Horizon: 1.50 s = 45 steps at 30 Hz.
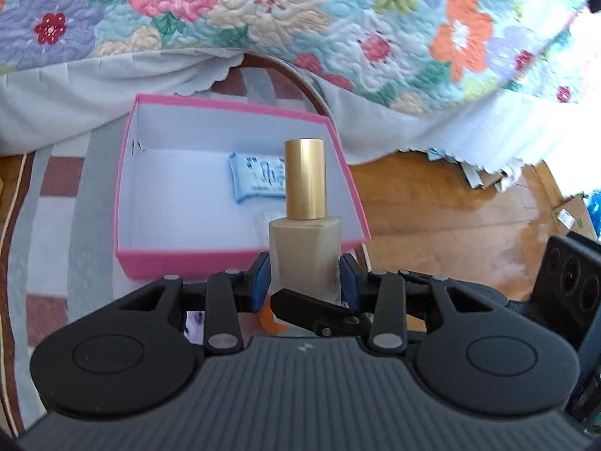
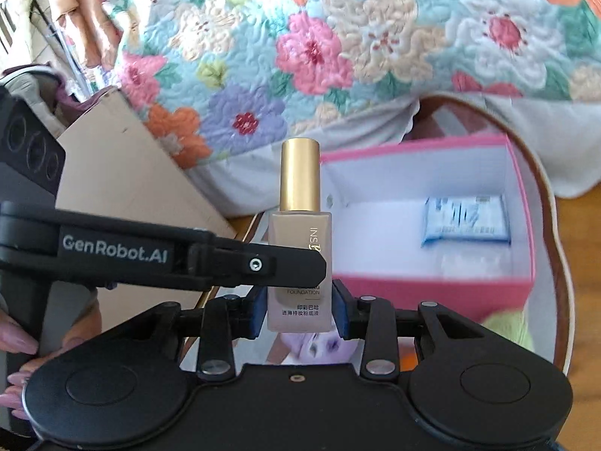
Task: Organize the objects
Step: 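Lift the foundation bottle with the left tool and release it in the pink box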
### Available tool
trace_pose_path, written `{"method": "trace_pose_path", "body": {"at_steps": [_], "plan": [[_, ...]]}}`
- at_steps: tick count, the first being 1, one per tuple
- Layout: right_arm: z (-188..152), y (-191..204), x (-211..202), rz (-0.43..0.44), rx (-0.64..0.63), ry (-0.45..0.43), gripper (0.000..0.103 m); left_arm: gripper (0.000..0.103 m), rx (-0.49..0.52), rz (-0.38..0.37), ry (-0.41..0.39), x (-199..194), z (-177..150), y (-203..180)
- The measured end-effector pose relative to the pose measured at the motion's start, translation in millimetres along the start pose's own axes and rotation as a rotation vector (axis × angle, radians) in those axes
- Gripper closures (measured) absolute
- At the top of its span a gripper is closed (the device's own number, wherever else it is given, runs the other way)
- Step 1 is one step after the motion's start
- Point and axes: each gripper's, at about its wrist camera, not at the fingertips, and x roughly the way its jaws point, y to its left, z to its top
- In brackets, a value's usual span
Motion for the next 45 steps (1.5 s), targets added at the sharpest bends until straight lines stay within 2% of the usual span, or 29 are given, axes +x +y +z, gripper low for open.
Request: {"method": "trace_pose_path", "body": {"at_steps": [4,8,13,18,21,26,31,33,38,43,45], "plan": [[29,-23,28,0.002,0.07,0.041,0.062,0.065,-0.049,0.03,0.053,29,34,13],[42,-47,65,-0.042,0.111,0.086,0.062,0.064,-0.104,0.045,0.127,76,60,33],[43,-83,113,-0.059,0.213,0.172,0.062,0.064,-0.137,0.076,0.195,128,65,54],[33,-90,143,-0.133,0.18,0.23,0.062,0.064,-0.201,0.086,0.251,162,61,73],[29,-100,153,-0.148,0.201,0.253,0.062,0.064,-0.181,0.092,0.27,176,58,73],[26,-108,159,-0.195,0.218,0.263,0.062,0.066,-0.179,0.077,0.27,192,54,74],[23,-102,167,-0.283,0.132,0.279,0.064,0.067,-0.172,0.067,0.258,203,52,73],[24,-100,167,-0.276,0.125,0.27,0.066,0.068,-0.145,0.088,0.256,205,52,71],[30,-96,151,-0.278,0.101,0.223,0.065,0.068,-0.178,0.025,0.22,193,54,77],[31,-83,107,-0.212,0.062,0.157,0.064,0.067,-0.131,0.013,0.192,166,56,71],[31,-74,89,-0.211,0.023,0.136,0.064,0.065,-0.094,0.024,0.191,151,55,64]]}}
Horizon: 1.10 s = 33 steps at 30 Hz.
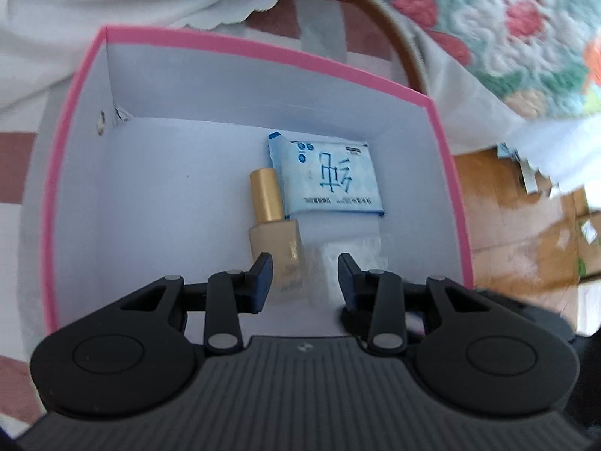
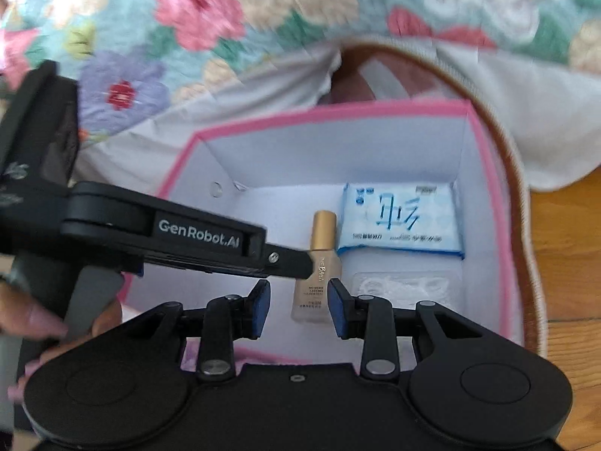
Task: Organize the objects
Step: 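Lift the foundation bottle with the left tool and release it in the pink box, then withdraw the left tool and lower it over the white cotton-pad pack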
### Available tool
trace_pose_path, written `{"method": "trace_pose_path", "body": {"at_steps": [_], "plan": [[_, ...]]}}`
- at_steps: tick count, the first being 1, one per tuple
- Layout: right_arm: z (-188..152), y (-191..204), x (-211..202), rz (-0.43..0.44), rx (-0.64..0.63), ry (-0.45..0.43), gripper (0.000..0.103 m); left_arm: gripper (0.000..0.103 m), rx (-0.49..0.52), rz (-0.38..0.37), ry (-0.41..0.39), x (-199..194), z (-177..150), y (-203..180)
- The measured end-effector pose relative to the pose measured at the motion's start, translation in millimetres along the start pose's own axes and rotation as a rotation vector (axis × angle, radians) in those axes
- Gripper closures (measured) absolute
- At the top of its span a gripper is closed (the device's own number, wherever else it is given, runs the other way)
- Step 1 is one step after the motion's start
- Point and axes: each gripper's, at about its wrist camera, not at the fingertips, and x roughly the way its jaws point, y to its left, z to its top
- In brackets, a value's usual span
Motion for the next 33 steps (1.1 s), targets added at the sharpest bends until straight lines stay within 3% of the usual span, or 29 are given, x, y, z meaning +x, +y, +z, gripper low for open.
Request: {"method": "trace_pose_path", "body": {"at_steps": [6,12,19,24,33], "plan": [[-6,10,-62,-0.022,-0.074,-0.056,0.059,0.061,0.132,0.03,-0.053,-60,-22,-33],[-10,23,-119,-0.055,-0.123,-0.092,0.055,0.05,0.217,0.034,-0.11,-131,-51,-66],[-29,41,-176,-0.022,-0.153,-0.119,0.05,0.044,0.29,0.062,-0.138,-190,-92,-84],[-50,59,-198,-0.019,-0.228,-0.137,0.047,0.044,0.318,0.077,-0.129,-209,-116,-82],[-93,75,-200,0.085,-0.291,-0.146,0.034,0.044,0.313,0.085,-0.129,-200,-156,-59]]}}
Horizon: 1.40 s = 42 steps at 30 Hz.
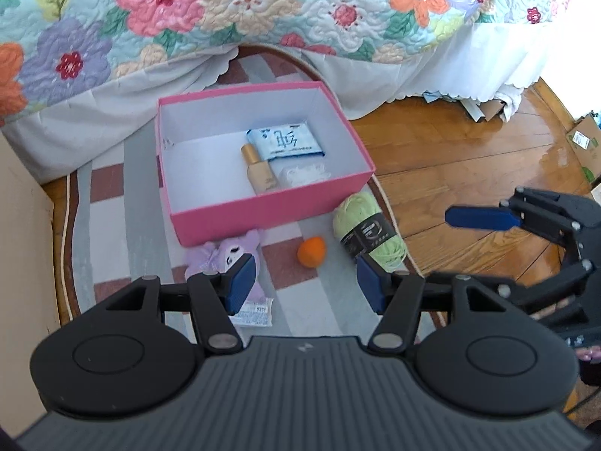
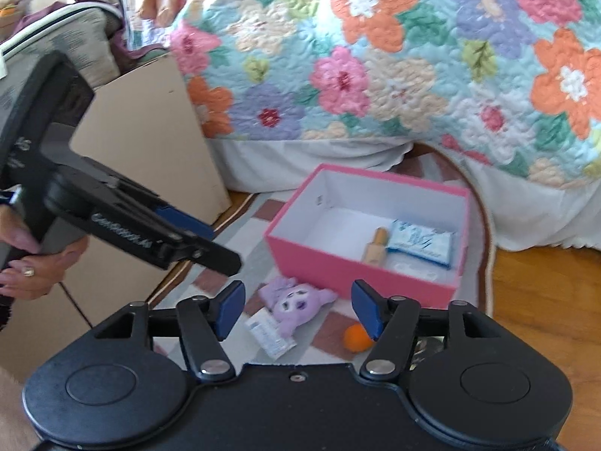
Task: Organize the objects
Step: 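Withdraw the left tool and lower it over the white cotton-pad pack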
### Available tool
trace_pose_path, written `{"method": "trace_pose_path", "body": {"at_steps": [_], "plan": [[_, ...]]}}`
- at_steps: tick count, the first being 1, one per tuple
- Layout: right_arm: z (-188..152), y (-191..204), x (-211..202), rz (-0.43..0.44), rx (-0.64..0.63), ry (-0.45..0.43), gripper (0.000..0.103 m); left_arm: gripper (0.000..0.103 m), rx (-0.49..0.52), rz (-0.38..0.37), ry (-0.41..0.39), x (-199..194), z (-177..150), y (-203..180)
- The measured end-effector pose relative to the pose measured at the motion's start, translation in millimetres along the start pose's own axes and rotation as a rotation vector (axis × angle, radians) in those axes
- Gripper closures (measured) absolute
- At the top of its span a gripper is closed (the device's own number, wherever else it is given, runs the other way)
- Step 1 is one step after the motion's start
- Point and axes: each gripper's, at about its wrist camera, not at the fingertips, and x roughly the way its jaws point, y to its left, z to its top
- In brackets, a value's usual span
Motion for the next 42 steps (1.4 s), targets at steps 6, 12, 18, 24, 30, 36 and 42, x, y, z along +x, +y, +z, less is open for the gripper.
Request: {"method": "trace_pose_path", "body": {"at_steps": [6,12,18,24,30,36,42], "plan": [[-25,16,27,0.064,-0.02,0.054,0.034,0.044,-0.032,0.0,0.004,12,-19,14],[-41,22,60,0.121,-0.012,0.116,0.033,0.044,-0.068,0.005,0.024,30,-38,34],[-54,24,94,0.15,0.001,0.167,0.025,0.043,-0.082,0.028,0.043,57,-52,53],[-66,21,126,0.142,0.023,0.215,0.023,0.036,-0.159,0.065,0.102,83,-66,77],[-72,15,159,0.157,0.087,0.276,0.023,0.034,-0.125,0.099,0.13,109,-77,85],[-73,19,190,0.119,0.042,0.331,0.023,0.034,-0.143,0.08,0.108,131,-86,91],[-87,5,206,0.154,0.184,0.344,0.029,0.034,-0.167,0.053,0.105,156,-87,101]]}}
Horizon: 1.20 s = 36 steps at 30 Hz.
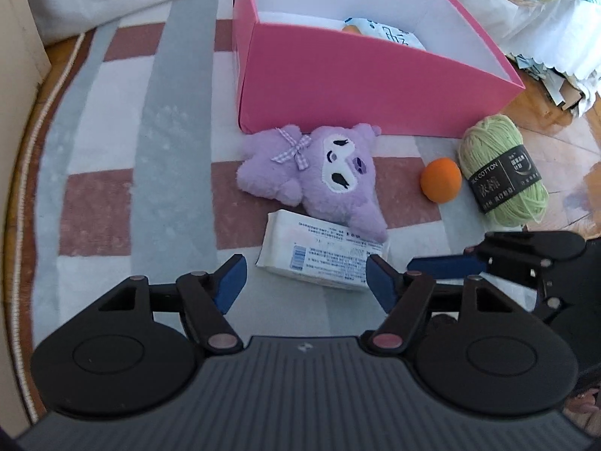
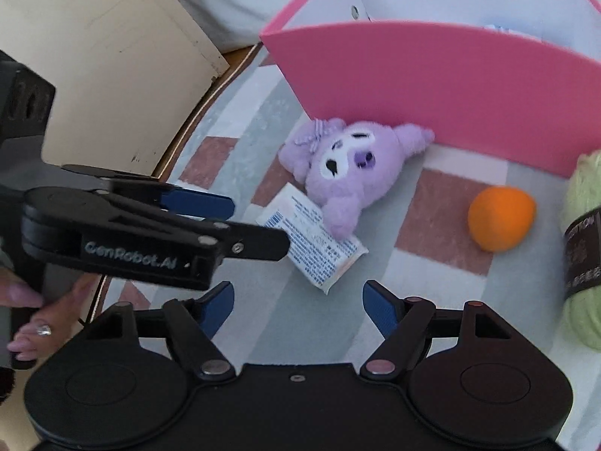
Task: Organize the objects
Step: 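Withdraw the left tool and lower it over the white cotton-pad pack, then close the left tool on the white cotton-pad pack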
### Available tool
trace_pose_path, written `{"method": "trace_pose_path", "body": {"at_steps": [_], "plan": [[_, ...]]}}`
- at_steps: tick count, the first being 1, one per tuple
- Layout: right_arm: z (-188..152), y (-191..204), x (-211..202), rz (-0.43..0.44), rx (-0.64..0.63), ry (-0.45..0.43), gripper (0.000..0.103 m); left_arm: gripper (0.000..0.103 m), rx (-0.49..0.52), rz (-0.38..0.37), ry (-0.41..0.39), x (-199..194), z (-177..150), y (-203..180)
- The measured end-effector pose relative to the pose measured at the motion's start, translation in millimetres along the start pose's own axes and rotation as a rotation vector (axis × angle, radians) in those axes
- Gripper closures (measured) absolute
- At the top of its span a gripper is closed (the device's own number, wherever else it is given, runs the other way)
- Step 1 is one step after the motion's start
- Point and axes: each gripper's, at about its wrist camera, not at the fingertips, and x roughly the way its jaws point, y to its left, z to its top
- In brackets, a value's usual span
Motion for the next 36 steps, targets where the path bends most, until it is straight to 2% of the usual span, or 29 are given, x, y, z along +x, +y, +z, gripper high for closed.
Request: {"method": "trace_pose_path", "body": {"at_steps": [4,7,8,10,12,15,19,24,26,27,28,36], "plan": [[-1,0,3,0.001,-0.017,-0.02,0.037,0.034,-0.029,0.004,-0.006,15,2,8],[-1,-3,6,0.016,0.001,-0.024,0.04,0.038,-0.076,-0.032,0.005,20,2,13],[-2,-3,7,0.013,-0.003,-0.027,0.041,0.044,-0.08,-0.053,0.006,19,1,13],[-4,-3,5,0.003,-0.015,-0.047,0.042,0.047,-0.116,-0.105,0.025,18,-1,14],[-5,-3,3,-0.028,-0.031,-0.071,0.042,0.047,-0.183,-0.167,0.06,19,-6,18],[-5,-5,3,-0.045,-0.042,-0.077,0.042,0.047,-0.25,-0.212,0.058,18,-12,24],[-5,-8,4,-0.039,-0.034,-0.08,0.04,0.048,-0.263,-0.172,0.051,19,-13,26],[-5,-14,12,-0.038,-0.02,-0.061,0.04,0.048,-0.275,-0.124,-0.011,21,-6,28],[-5,-12,14,-0.043,-0.053,-0.065,0.05,0.05,-0.273,-0.117,-0.02,23,-4,26],[-4,-10,15,-0.056,-0.071,-0.064,0.06,0.053,-0.26,-0.107,-0.019,24,-4,23],[-4,-9,15,-0.062,-0.093,-0.06,0.066,0.059,-0.243,-0.102,-0.011,24,-4,21],[-11,3,-3,-0.069,-0.139,-0.082,0.066,0.059,-0.285,-0.129,0.019,10,-12,18]]}}
